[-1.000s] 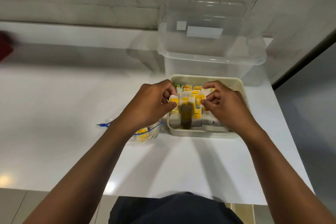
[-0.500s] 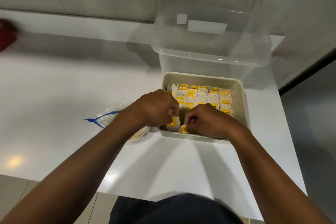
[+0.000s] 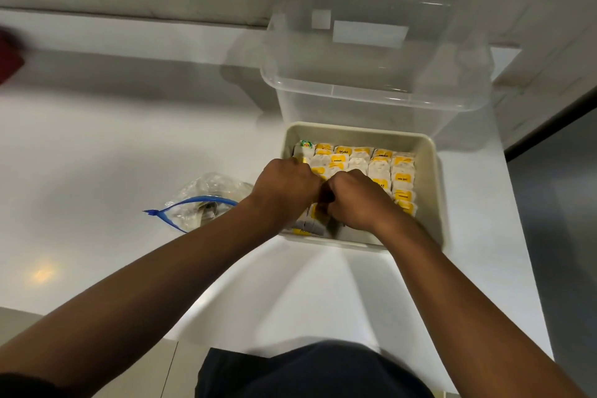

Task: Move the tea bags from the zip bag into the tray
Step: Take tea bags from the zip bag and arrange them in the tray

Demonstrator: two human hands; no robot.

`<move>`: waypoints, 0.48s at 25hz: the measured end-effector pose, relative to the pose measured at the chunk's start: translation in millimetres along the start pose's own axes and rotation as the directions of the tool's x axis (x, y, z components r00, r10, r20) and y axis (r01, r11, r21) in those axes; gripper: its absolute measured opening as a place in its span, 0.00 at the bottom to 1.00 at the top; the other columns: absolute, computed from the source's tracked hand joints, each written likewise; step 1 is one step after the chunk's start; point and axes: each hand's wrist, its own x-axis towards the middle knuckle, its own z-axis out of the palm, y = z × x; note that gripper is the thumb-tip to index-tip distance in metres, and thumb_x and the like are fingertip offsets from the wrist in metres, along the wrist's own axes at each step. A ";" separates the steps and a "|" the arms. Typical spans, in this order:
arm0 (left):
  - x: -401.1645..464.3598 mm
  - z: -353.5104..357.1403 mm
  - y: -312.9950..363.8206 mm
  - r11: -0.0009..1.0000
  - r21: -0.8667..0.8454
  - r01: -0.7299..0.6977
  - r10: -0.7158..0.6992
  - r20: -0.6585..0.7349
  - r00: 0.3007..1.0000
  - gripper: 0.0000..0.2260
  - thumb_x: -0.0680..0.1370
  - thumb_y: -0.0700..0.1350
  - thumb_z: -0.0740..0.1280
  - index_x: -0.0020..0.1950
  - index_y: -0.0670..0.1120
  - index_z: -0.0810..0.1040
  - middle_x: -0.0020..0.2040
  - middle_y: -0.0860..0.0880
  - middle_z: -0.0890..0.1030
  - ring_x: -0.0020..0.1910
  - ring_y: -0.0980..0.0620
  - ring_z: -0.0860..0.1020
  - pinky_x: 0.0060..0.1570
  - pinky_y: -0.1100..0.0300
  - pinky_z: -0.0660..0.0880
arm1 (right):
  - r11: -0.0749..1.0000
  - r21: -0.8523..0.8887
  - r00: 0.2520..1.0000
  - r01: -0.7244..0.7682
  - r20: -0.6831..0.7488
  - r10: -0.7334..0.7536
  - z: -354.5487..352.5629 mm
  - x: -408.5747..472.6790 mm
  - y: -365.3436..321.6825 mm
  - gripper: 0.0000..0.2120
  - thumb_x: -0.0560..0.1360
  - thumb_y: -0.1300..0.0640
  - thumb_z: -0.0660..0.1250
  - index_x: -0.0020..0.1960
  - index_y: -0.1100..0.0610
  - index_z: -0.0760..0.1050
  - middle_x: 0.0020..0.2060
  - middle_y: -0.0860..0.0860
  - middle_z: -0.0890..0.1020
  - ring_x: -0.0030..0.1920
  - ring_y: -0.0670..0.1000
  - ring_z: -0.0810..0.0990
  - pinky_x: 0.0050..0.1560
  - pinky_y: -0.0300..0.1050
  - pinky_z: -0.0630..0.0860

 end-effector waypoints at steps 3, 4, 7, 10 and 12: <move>4.5 2.3 -2.1 1.000 0.016 -0.008 0.008 0.010 1.000 0.12 0.80 0.36 0.58 0.56 0.44 0.79 0.55 0.44 0.81 0.56 0.42 0.78 0.43 0.56 0.67 | 1.000 -0.026 1.000 -0.006 -0.022 0.005 -2.1 3.6 -8.3 0.03 0.72 0.58 0.68 0.44 0.57 0.76 0.38 0.54 0.73 0.42 0.60 0.77 0.34 0.45 0.66; 6.5 4.1 -2.7 1.000 0.019 -0.012 0.012 0.013 1.000 0.12 0.79 0.36 0.58 0.56 0.45 0.79 0.55 0.44 0.82 0.56 0.42 0.77 0.45 0.55 0.69 | 1.000 -0.027 1.000 -0.007 -0.026 0.006 -2.0 4.1 -10.5 0.04 0.73 0.57 0.69 0.45 0.57 0.77 0.41 0.56 0.76 0.44 0.61 0.78 0.35 0.45 0.67; 9.7 13.1 -1.0 0.998 0.058 -0.026 0.025 0.020 1.000 0.13 0.79 0.38 0.60 0.60 0.45 0.79 0.56 0.44 0.82 0.61 0.41 0.74 0.57 0.53 0.69 | 1.000 -0.027 0.999 0.000 -0.037 -0.001 -0.2 3.1 -14.0 0.05 0.74 0.54 0.69 0.44 0.56 0.76 0.44 0.57 0.80 0.45 0.62 0.79 0.37 0.46 0.68; 11.1 17.6 0.5 0.997 0.080 -0.014 0.014 0.011 1.000 0.13 0.80 0.40 0.62 0.63 0.46 0.78 0.57 0.44 0.82 0.64 0.40 0.72 0.64 0.50 0.65 | 0.999 -0.033 0.999 0.001 -0.044 -0.002 0.4 0.4 -14.9 0.04 0.73 0.56 0.68 0.44 0.56 0.77 0.43 0.57 0.79 0.45 0.61 0.79 0.36 0.46 0.67; 11.4 19.8 -0.6 0.998 0.067 -0.018 0.020 -0.025 0.999 0.14 0.79 0.39 0.62 0.63 0.46 0.79 0.57 0.44 0.82 0.64 0.40 0.71 0.63 0.50 0.66 | 1.000 -0.022 0.999 -0.002 -0.054 0.000 1.3 0.3 -12.8 0.05 0.73 0.56 0.68 0.46 0.56 0.78 0.42 0.56 0.78 0.45 0.61 0.79 0.35 0.45 0.66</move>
